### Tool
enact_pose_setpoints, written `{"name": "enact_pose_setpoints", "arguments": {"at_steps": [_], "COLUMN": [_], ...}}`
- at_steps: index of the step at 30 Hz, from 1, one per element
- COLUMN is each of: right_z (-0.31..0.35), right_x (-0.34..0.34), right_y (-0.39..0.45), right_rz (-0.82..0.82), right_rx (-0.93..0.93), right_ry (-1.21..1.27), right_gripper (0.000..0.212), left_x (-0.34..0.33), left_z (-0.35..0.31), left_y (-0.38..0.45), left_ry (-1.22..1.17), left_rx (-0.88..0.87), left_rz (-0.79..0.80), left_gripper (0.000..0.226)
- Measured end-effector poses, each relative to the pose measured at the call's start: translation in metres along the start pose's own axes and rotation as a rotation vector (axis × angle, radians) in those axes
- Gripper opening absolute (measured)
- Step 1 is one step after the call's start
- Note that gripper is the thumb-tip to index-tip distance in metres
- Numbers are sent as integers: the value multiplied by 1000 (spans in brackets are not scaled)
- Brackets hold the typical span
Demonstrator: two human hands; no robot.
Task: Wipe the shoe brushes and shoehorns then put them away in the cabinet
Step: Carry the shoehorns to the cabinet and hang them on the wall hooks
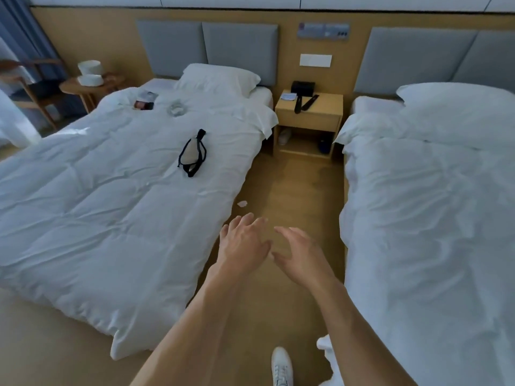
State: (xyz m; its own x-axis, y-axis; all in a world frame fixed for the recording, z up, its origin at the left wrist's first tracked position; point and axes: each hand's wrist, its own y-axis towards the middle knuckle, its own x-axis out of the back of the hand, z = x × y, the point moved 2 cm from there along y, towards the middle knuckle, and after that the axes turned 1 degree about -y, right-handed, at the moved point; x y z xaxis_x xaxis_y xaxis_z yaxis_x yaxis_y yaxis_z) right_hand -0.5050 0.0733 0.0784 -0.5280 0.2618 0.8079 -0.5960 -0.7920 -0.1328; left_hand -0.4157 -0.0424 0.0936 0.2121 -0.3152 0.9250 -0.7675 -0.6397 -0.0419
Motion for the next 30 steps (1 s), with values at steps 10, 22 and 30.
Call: {"name": "enact_pose_setpoints", "arguments": {"at_steps": [10,22,30], "right_z": [-26,-53,-51], "right_x": [65,105,153], "right_y": [187,414,554], "right_rz": [-54,-142,-225], "right_rx": [-5,-160,-298], "right_ry": [-21,-42,1], "right_gripper": [59,62,61], "left_x": [10,-6,12], "left_z": [-23,-4,-8], "left_y": [205,464,641], "left_ry": [-49,-99,-57], "left_rx": [-57,-216,-363], "left_rz": [-33,40,75], "left_gripper": [58,61,63]}}
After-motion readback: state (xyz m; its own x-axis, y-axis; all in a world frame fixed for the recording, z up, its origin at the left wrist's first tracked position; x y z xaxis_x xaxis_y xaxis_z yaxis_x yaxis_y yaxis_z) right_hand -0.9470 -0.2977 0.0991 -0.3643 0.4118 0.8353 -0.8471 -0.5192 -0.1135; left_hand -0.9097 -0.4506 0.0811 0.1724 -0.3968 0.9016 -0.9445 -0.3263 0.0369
